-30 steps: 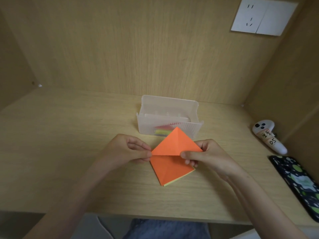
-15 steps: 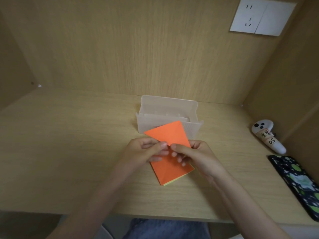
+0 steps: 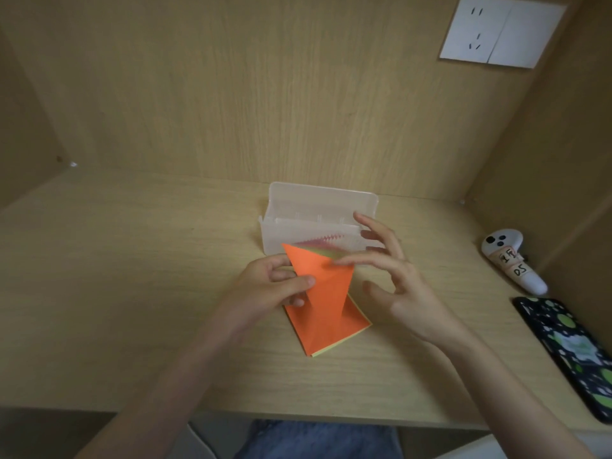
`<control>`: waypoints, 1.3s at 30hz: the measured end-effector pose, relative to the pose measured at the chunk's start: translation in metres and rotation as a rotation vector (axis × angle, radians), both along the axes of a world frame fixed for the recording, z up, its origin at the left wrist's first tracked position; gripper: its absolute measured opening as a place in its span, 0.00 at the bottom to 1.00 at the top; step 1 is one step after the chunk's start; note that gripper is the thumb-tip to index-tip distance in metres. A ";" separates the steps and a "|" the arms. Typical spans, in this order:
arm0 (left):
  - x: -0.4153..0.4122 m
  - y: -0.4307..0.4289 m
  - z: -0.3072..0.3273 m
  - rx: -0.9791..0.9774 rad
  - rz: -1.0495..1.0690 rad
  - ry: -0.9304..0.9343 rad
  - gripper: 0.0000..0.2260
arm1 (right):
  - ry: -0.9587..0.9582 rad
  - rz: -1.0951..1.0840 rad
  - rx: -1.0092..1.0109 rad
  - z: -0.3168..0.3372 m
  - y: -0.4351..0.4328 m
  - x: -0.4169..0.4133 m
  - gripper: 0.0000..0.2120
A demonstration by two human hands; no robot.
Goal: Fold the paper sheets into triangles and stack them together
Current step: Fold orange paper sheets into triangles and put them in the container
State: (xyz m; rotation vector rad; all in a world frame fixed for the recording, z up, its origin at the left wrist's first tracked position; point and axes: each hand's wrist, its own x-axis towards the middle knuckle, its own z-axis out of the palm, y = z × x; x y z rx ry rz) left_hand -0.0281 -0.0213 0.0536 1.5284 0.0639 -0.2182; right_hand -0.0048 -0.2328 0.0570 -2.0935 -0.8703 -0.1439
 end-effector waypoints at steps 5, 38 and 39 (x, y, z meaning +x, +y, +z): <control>-0.005 -0.002 0.000 0.013 -0.062 -0.016 0.08 | 0.075 0.046 -0.007 -0.002 0.005 0.002 0.10; -0.015 -0.010 0.008 -0.173 0.307 -0.119 0.05 | 0.447 -0.090 0.370 -0.003 0.027 -0.004 0.08; -0.016 -0.010 0.009 -0.181 0.310 -0.121 0.05 | 0.462 -0.097 0.381 -0.003 0.026 -0.004 0.06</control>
